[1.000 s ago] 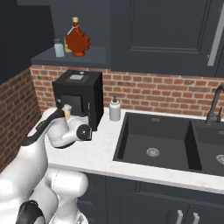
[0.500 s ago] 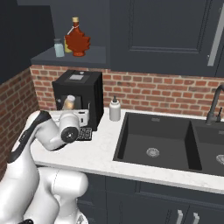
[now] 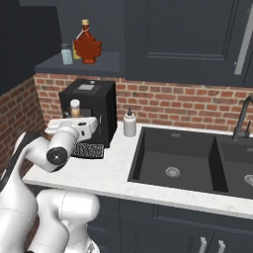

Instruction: Put the shaker and condiment bottle from the counter next to their counterparts in the cabinet.

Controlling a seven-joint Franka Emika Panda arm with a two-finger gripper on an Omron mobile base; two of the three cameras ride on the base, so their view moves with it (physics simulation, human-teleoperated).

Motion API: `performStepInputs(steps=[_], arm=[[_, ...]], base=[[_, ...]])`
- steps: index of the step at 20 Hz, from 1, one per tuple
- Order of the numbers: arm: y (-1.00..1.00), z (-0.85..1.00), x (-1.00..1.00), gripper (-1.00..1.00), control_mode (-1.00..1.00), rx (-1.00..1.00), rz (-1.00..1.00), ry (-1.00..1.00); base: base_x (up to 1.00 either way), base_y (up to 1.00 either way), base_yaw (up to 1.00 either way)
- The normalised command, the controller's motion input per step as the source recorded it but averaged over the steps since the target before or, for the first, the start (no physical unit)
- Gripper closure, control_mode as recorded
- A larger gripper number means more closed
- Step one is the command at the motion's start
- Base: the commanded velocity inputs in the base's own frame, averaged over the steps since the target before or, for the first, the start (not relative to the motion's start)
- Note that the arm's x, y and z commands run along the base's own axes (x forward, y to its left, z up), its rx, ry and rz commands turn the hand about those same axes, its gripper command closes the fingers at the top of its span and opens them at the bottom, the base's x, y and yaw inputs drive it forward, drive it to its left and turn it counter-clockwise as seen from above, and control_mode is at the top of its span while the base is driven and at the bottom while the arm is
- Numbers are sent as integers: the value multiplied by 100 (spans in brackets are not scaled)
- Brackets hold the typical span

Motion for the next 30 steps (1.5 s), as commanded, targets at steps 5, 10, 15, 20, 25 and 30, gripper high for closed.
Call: performStepInputs(steps=[5, 10, 15, 20, 25, 30], arm=[[0, 2, 9, 100, -100, -7, -1, -5], [-24, 41, 7, 100, -100, 3, -5, 13], [-35, 57, 0, 100, -100, 3, -8, 11], [-21, 40, -1, 100, -100, 0, -10, 5], [6, 0, -8, 100, -100, -3, -2, -1], [-12, 39, -23, 100, -100, 0, 1, 0]], base=[[0, 0, 0], [0, 0, 0], [0, 0, 0], [0, 0, 0], [0, 0, 0], [0, 0, 0]])
